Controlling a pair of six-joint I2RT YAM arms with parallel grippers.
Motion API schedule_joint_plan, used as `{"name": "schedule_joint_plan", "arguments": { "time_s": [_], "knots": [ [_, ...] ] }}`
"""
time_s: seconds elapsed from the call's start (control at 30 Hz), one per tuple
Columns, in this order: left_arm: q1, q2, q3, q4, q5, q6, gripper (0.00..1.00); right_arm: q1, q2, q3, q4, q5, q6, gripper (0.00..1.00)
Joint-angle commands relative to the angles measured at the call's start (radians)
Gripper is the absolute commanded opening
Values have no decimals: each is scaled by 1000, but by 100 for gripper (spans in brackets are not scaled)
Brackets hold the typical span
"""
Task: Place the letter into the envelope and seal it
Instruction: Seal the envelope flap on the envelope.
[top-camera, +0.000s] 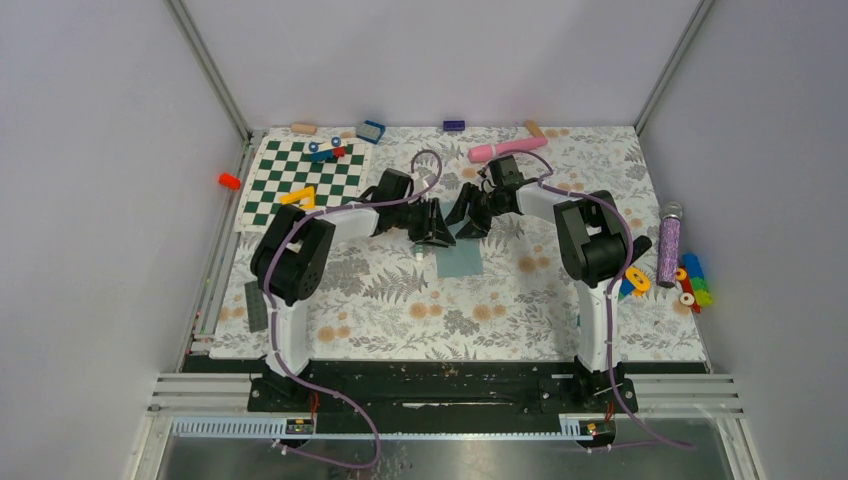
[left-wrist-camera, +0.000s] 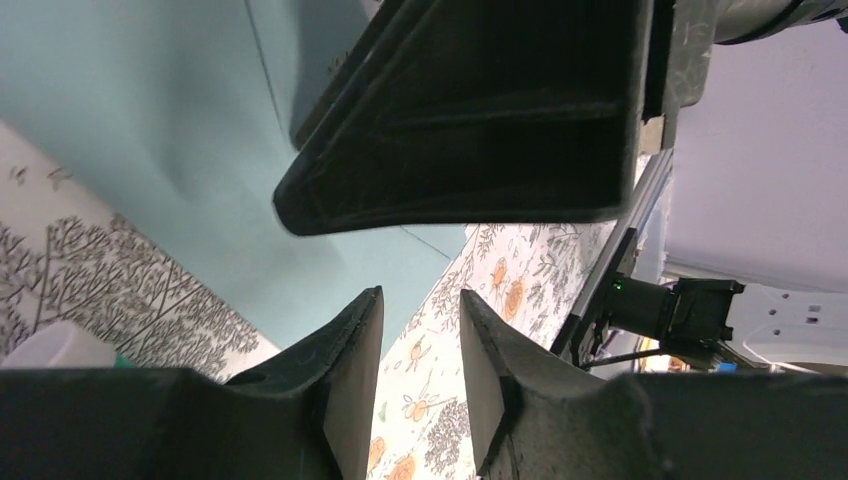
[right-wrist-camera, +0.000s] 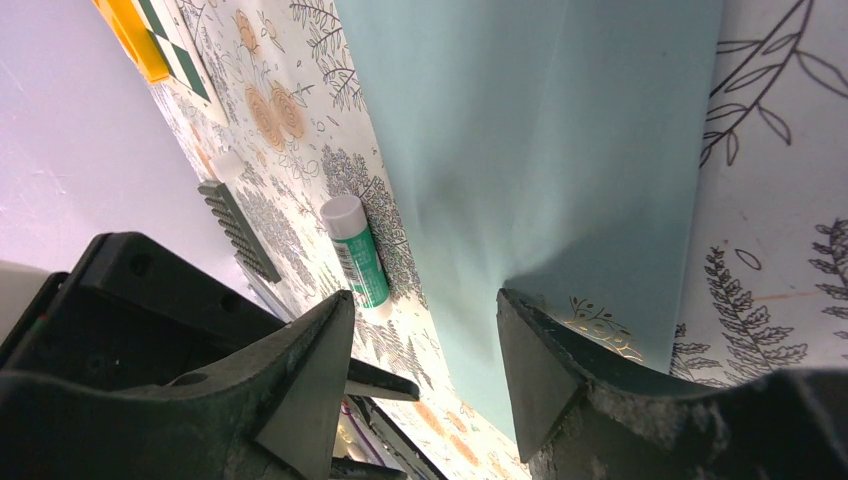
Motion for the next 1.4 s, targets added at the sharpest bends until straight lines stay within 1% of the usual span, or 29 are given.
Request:
{"name": "schedule_joint_plan", "arguments": {
  "time_s": [0.0, 0.17, 0.4, 0.57, 0.8, 0.97, 1.03, 1.07, 1.17, 1.23, 1.3, 1.37],
  "knots": [
    [-15, 29, 72, -55, -82, 41, 32, 23, 17, 6, -42, 60, -21, 62],
    [-24, 52, 104, -153, -201, 74, 20, 22, 12, 5, -44, 60, -18, 62],
    [-44, 67, 137, -230, -294, 108, 12, 21, -6, 1, -43, 62, -14, 62],
    [-57, 103, 177, -303, -340, 130, 2, 21, -12, 1, -44, 62, -12, 61],
    [-59, 117, 185, -324, -356, 133, 0, 22, -25, -14, -47, 65, -18, 56],
    [-60, 130, 195, -340, -362, 136, 0, 17, -44, -30, -64, 69, -37, 49],
    [-60, 136, 199, -347, -360, 137, 0, 13, -50, -40, -65, 69, -38, 41],
    [-60, 136, 198, -347, -360, 137, 0, 11, -52, -42, -65, 68, -39, 34],
    [-60, 133, 200, -348, -363, 137, 0, 3, -54, -47, -71, 68, -44, 20],
    [-60, 132, 201, -351, -365, 139, 0, -1, -58, -49, -82, 74, -53, 16],
    [-60, 131, 203, -354, -368, 139, 0, -8, -62, -55, -91, 83, -60, 9],
    [-60, 133, 206, -359, -367, 139, 0, -12, -68, -62, -94, 89, -67, 3]
  ]
}}
